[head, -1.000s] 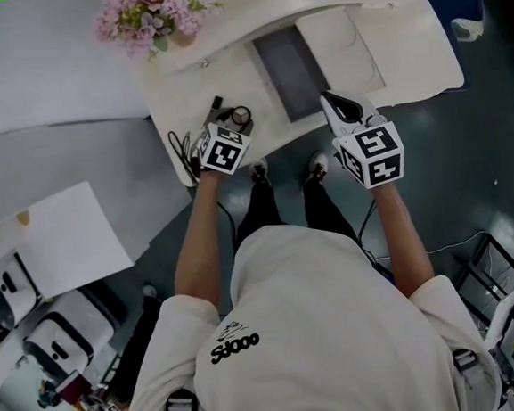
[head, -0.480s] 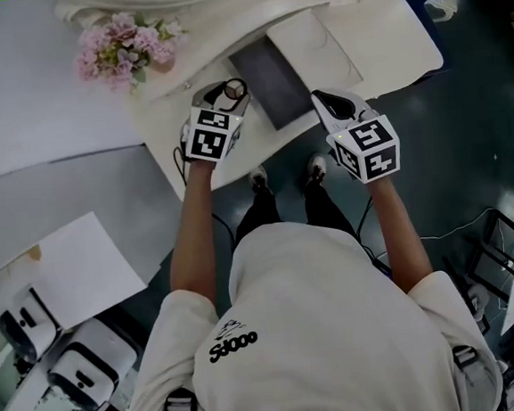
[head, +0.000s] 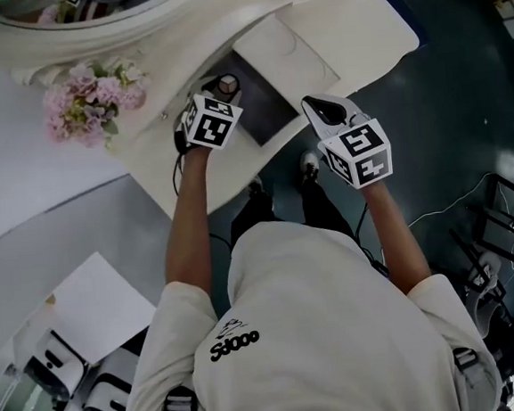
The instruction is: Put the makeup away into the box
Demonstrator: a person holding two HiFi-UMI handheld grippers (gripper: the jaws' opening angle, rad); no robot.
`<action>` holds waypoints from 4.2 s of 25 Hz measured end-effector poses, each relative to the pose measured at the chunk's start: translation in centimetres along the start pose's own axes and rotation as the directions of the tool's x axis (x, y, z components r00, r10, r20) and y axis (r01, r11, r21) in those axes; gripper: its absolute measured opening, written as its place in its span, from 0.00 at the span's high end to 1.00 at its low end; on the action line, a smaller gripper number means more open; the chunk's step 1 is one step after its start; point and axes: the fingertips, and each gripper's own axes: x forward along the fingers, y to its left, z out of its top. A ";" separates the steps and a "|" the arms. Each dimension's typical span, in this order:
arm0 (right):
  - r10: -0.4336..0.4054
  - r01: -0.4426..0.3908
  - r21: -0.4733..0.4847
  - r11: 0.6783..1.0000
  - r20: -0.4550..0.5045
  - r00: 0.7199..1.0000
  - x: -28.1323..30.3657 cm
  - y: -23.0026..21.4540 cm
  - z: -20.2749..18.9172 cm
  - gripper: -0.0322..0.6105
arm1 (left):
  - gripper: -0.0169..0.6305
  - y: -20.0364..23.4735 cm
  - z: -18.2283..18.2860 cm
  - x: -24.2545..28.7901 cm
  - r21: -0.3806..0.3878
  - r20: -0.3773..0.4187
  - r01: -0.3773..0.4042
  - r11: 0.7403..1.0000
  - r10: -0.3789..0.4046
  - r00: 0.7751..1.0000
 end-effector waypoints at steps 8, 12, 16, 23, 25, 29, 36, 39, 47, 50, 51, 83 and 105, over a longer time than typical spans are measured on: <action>-0.043 0.044 0.042 0.998 -0.033 0.999 0.4 -0.7 -1.2 0.95 | 0.62 0.0 -1.4 5.5 0.149 -0.166 0.107 0.983 -0.082 0.983; -0.062 0.065 0.064 0.996 -0.043 0.997 0.4 -0.9 -1.7 0.95 | 0.62 -0.3 -1.3 7.3 0.241 -0.227 0.146 0.959 -0.091 0.970; -0.075 0.078 0.077 0.994 -0.049 0.996 0.2 -1.2 -2.1 0.95 | 0.62 -0.3 -1.5 8.7 0.268 -0.269 0.159 0.950 -0.085 0.959; -0.091 0.095 0.090 0.991 -0.049 0.995 -0.7 -2.3 -2.5 0.95 | 0.61 -0.2 -1.4 9.1 0.278 -0.275 0.134 0.951 -0.054 0.960; -0.088 0.092 0.087 0.992 -0.048 0.995 -0.9 -2.3 -2.5 0.95 | 0.57 -0.2 -1.1 8.8 0.261 -0.247 0.116 0.958 -0.050 0.968; -0.081 0.084 0.075 0.994 -0.037 0.996 -1.4 -2.2 -2.1 0.95 | 0.57 0.1 -0.5 7.2 0.190 -0.181 0.074 0.979 -0.039 0.983; -0.059 0.058 0.022 0.998 0.028 0.998 -1.8 -3.0 0.7 0.95 | 0.71 2.6 2.9 0.9 0.049 0.019 -0.049 0.998 0.048 0.999; -0.055 0.056 -0.020 0.998 0.069 0.996 -2.3 -3.2 2.8 0.95 | 0.78 3.4 3.9 -2.7 0.025 0.097 -0.105 0.994 0.103 0.990; -0.045 0.078 -0.150 0.986 0.217 0.975 -5.2 -2.8 9.8 0.95 | 0.95 4.0 8.1 -13.1 -0.142 0.310 -0.201 0.969 0.236 0.921; -0.036 0.090 -0.185 0.979 0.280 0.959 -6.7 -2.2 12.7 0.95 | 0.95 3.8 9.3 -16.8 -0.163 0.372 -0.229 0.960 0.275 0.886; -0.030 0.092 -0.195 0.976 0.300 0.954 -7.1 -1.9 13.5 0.95 | 0.95 3.7 9.6 -18.0 -0.169 0.390 -0.240 0.956 0.288 0.874; 0.322 -0.289 -0.383 0.877 0.023 0.947 6.8 16.2 8.5 0.95 | 0.76 2.1 -15.1 -19.6 -0.490 0.085 -0.261 0.832 0.344 0.935; 0.219 -0.234 -0.274 0.933 -0.086 0.972 6.2 12.8 2.4 0.95 | 0.76 -2.0 -23.7 -8.2 -0.497 -0.118 -0.203 0.843 0.166 0.979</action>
